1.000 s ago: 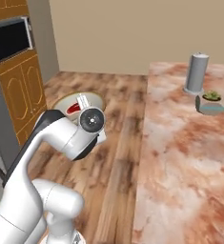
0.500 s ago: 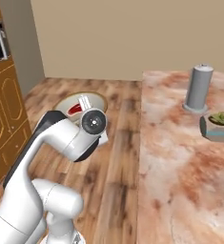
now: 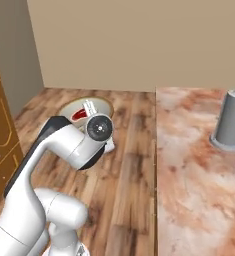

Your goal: Move the mug from next to the sink to the open cabinet. Then, move the bowl with the steak to the fridge to clear the area for faucet cleaning.

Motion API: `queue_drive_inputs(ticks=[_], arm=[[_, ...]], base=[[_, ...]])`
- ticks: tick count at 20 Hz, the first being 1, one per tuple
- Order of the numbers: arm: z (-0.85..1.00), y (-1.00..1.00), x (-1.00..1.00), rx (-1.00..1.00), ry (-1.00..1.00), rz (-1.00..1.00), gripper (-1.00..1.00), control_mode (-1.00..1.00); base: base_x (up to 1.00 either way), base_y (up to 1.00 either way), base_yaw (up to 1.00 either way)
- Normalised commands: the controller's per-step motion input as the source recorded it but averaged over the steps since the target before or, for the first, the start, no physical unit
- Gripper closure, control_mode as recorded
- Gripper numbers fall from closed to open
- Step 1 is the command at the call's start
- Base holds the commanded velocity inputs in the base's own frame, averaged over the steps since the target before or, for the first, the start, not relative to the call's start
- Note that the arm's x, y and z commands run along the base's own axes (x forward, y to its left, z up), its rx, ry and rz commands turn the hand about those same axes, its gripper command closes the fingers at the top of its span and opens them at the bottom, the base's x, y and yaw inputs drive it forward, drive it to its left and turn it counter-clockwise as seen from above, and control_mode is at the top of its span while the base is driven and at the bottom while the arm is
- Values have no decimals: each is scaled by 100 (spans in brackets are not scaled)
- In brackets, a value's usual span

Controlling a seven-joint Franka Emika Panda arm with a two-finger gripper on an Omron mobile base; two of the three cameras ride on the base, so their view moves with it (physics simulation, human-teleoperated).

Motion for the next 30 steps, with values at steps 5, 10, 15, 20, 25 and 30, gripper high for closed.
queue_drive_inputs(ticks=[5, 10, 15, 20, 25, 30], arm=[[0, 0, 0, 0, 0, 0, 100, 100], [0, 0, 0, 0, 0, 0, 100, 100], [0, 0, 0, 0, 0, 0, 100, 100], [0, 0, 0, 0, 0, 0, 100, 100], [0, 0, 0, 0, 0, 0, 100, 100], [0, 0, 0, 0, 0, 0, 100, 100]], base=[[54, 53, 46], [22, 59, 64], [0, 39, 73], [0, 0, 68], [16, -33, 57], [16, -8, 61]])
